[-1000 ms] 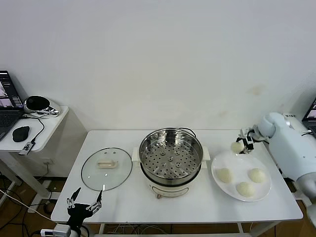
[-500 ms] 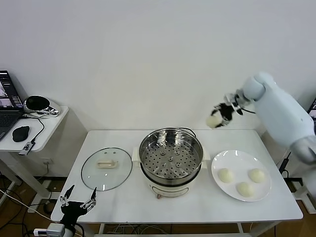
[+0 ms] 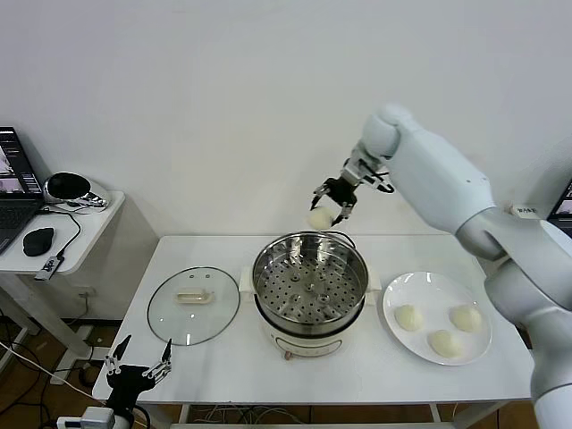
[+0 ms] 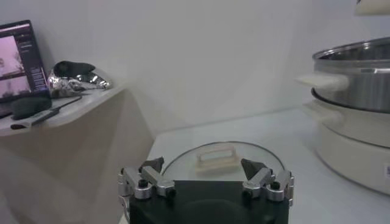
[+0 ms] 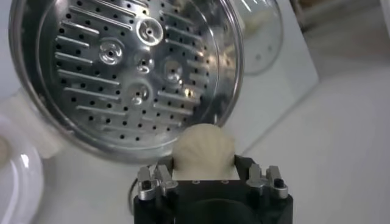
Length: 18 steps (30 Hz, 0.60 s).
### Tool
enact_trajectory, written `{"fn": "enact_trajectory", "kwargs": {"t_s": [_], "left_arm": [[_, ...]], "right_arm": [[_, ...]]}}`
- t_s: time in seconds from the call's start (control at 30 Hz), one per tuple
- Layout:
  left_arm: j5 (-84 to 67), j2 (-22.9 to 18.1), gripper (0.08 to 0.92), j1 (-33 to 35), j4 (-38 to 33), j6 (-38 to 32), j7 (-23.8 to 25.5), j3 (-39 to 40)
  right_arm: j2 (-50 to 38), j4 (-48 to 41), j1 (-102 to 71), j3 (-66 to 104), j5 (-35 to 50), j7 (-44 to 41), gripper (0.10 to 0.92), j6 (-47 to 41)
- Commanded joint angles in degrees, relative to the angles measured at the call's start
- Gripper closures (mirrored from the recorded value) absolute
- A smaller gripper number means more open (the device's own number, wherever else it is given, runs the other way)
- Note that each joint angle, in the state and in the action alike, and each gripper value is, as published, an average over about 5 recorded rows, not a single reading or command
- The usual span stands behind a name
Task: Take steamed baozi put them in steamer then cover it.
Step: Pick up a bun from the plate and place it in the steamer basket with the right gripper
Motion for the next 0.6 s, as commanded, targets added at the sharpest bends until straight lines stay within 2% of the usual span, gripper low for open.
{"fn": "enact_trajectory", "kwargs": {"t_s": [0.03,0.47,0.6], "left_arm": [[0.2,-0.2,0.177,0.7,-0.3,-0.1,-0.1,-0.1],[0.2,-1.2,0.177,1.4,-0.6,-0.2,-0.1,0.4],[0.1,-1.2,0.177,1.4,-0.6,-0.1,-0.1,0.4]], "right_arm": [[3.0,2.9,0.0,-5.0,-1.1,-0.1,0.405,6.1],[3.8,1.4,-4.0,-4.3,-6.7,2.2,0.405,6.1],[4.2,0.4,-5.4,-3.1,-10.8,3.3,0.406,6.2]]}}
